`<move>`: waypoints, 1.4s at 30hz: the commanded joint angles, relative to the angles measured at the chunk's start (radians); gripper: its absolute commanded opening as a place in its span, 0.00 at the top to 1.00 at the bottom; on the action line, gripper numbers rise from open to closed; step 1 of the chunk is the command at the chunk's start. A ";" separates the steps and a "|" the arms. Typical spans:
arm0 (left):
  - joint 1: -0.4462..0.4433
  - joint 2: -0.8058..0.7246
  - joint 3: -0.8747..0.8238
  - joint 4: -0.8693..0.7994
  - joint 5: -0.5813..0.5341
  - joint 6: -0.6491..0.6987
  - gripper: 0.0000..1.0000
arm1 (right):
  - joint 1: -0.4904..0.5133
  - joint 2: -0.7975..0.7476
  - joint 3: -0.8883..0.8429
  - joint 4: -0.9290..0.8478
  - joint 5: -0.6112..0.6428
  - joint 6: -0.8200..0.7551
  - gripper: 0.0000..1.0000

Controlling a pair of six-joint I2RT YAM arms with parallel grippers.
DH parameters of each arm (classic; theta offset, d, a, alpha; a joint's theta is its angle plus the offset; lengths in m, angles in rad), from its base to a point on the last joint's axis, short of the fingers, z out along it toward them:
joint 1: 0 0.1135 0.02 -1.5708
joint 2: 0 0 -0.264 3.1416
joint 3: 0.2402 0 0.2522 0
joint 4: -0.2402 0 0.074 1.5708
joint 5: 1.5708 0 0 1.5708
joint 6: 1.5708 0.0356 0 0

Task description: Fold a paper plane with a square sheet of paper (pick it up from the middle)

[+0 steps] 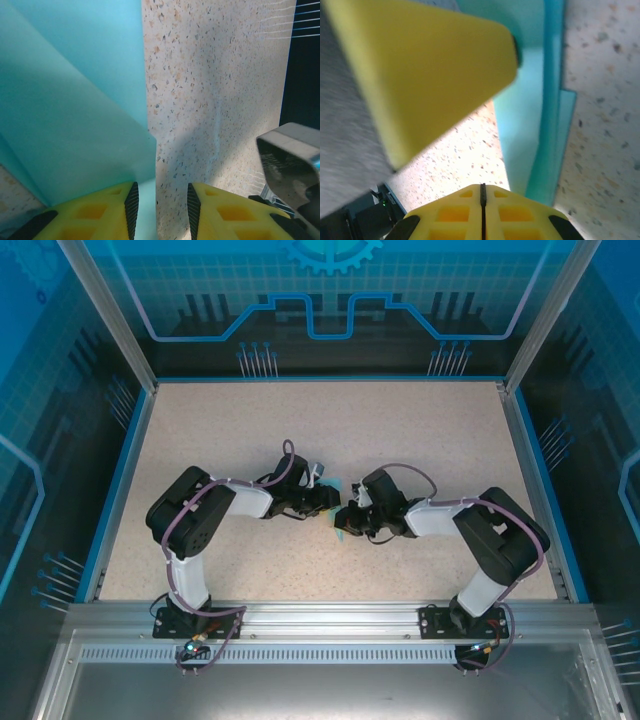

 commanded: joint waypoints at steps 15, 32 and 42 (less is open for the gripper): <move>-0.010 0.042 0.000 -0.081 -0.016 0.034 0.65 | -0.010 -0.055 -0.035 -0.076 -0.025 -0.041 0.93; -0.013 0.043 0.004 -0.083 -0.014 0.034 0.65 | -0.018 0.099 0.025 0.012 -0.006 0.019 0.92; -0.013 0.048 0.001 -0.086 -0.019 0.033 0.66 | -0.019 0.024 -0.075 -0.047 -0.018 -0.005 0.93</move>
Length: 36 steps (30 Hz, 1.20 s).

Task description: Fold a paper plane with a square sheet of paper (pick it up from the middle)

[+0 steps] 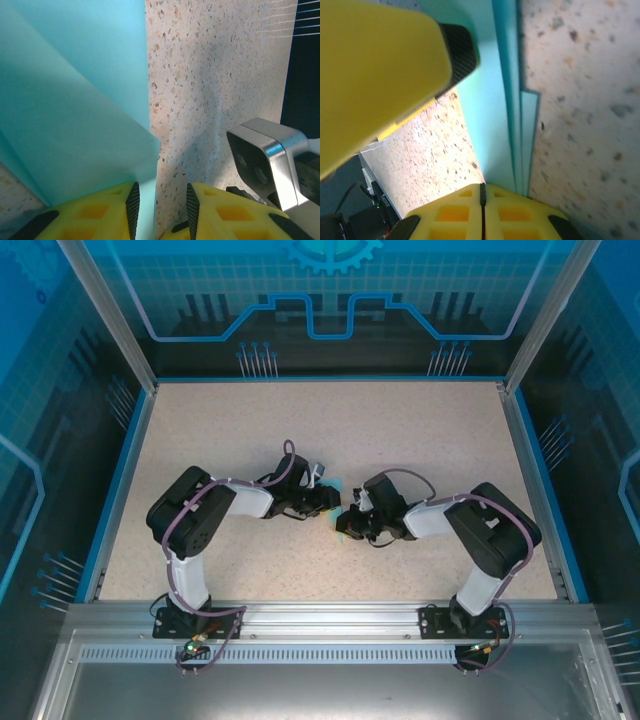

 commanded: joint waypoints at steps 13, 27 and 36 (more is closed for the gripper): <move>-0.009 0.047 0.001 -0.088 -0.025 0.031 0.66 | 0.048 -0.024 -0.051 -0.192 -0.026 -0.074 0.93; -0.010 0.052 0.002 -0.091 -0.024 0.032 0.66 | 0.057 -0.114 -0.091 -0.237 -0.065 -0.124 0.92; -0.010 0.047 0.001 -0.098 -0.019 0.043 0.66 | 0.025 -0.230 -0.042 -0.280 -0.007 -0.124 0.89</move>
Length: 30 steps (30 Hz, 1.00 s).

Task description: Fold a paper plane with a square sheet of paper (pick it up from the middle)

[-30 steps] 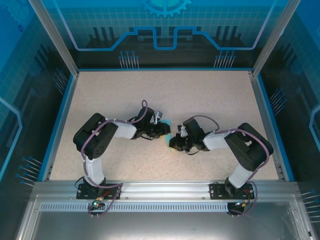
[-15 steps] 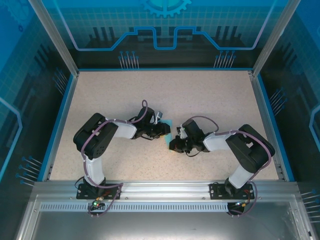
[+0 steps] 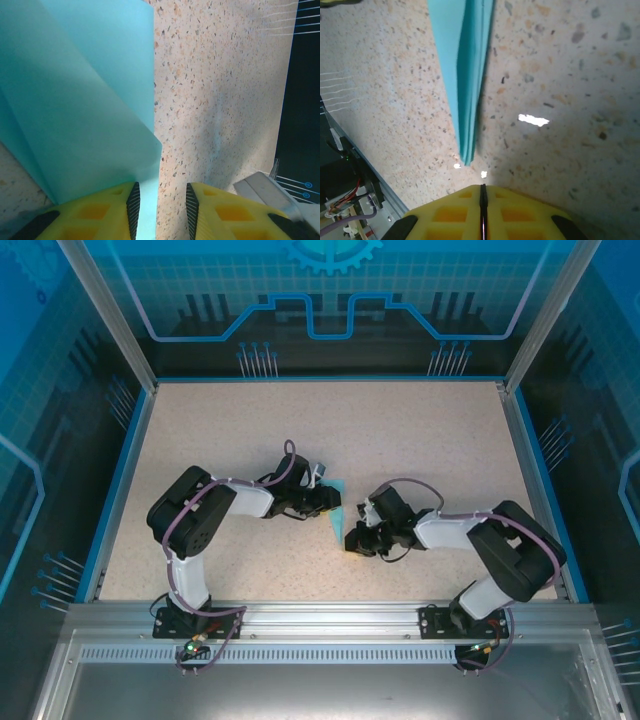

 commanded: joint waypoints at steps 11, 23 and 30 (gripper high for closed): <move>-0.012 0.054 0.003 -0.085 -0.013 0.038 0.66 | -0.018 0.087 0.151 0.144 0.051 0.134 0.86; -0.013 0.051 -0.003 -0.078 -0.017 0.031 0.66 | 0.003 0.190 0.110 0.068 0.051 0.106 0.88; -0.013 0.052 -0.004 -0.077 -0.019 0.031 0.66 | 0.015 0.112 0.043 0.000 0.048 0.063 0.87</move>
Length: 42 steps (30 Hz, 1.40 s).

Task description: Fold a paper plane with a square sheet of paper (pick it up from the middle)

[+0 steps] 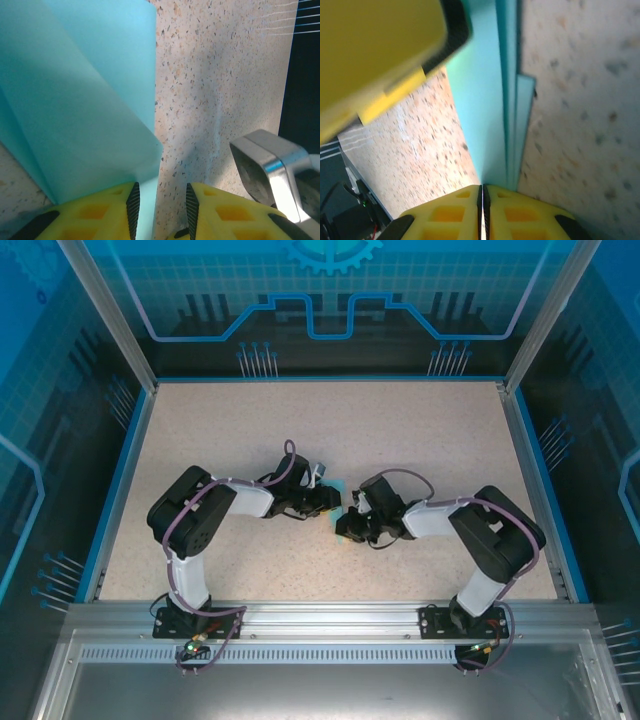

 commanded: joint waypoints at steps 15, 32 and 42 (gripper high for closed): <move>-0.013 0.058 -0.013 -0.066 -0.019 0.027 0.66 | 0.025 -0.242 -0.052 -0.196 0.058 -0.056 0.84; -0.017 0.060 -0.014 -0.058 -0.011 0.018 0.66 | 0.026 0.026 0.074 0.074 0.019 0.087 0.83; -0.030 0.043 -0.036 -0.038 -0.018 -0.013 0.66 | 0.023 0.040 -0.059 0.034 -0.026 0.026 0.88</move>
